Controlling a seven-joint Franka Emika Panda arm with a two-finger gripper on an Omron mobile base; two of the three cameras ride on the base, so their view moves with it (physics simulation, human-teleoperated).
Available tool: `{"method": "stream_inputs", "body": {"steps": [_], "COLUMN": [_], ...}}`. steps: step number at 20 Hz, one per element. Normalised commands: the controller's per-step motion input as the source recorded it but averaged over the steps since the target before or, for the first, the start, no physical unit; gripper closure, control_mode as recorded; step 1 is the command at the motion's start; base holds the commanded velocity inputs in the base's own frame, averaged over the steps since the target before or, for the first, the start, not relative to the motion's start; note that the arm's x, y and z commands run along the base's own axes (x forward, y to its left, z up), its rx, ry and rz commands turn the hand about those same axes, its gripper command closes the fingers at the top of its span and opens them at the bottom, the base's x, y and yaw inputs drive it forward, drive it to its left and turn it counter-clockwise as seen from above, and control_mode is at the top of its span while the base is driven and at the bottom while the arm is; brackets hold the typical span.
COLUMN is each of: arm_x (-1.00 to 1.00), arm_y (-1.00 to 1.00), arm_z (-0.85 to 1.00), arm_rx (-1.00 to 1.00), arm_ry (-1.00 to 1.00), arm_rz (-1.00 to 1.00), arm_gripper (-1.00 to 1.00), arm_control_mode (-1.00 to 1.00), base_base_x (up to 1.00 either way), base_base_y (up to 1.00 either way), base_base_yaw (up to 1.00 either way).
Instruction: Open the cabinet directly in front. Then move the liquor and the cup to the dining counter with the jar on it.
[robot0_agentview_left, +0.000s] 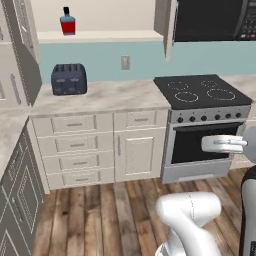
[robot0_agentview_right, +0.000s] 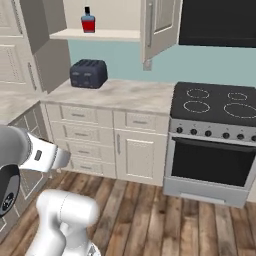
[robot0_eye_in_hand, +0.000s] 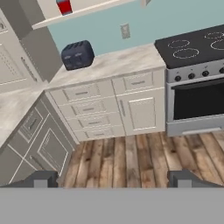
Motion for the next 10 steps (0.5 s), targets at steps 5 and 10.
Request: {"method": "stream_inputs", "body": {"steps": [5, 10], "arm_x": [0.00, 0.00], "arm_y": [0.00, 0.00], "arm_z": [0.00, 0.00], "arm_rx": [0.00, 0.00], "arm_ry": [0.00, 0.00], "arm_rz": [0.00, 0.00], "arm_gripper": [-1.00, -1.00], "arm_control_mode": [1.00, 1.00], "base_base_x": [0.61, 0.75], "base_base_y": [0.31, 0.02], "base_base_yaw": [0.08, 0.05]}}
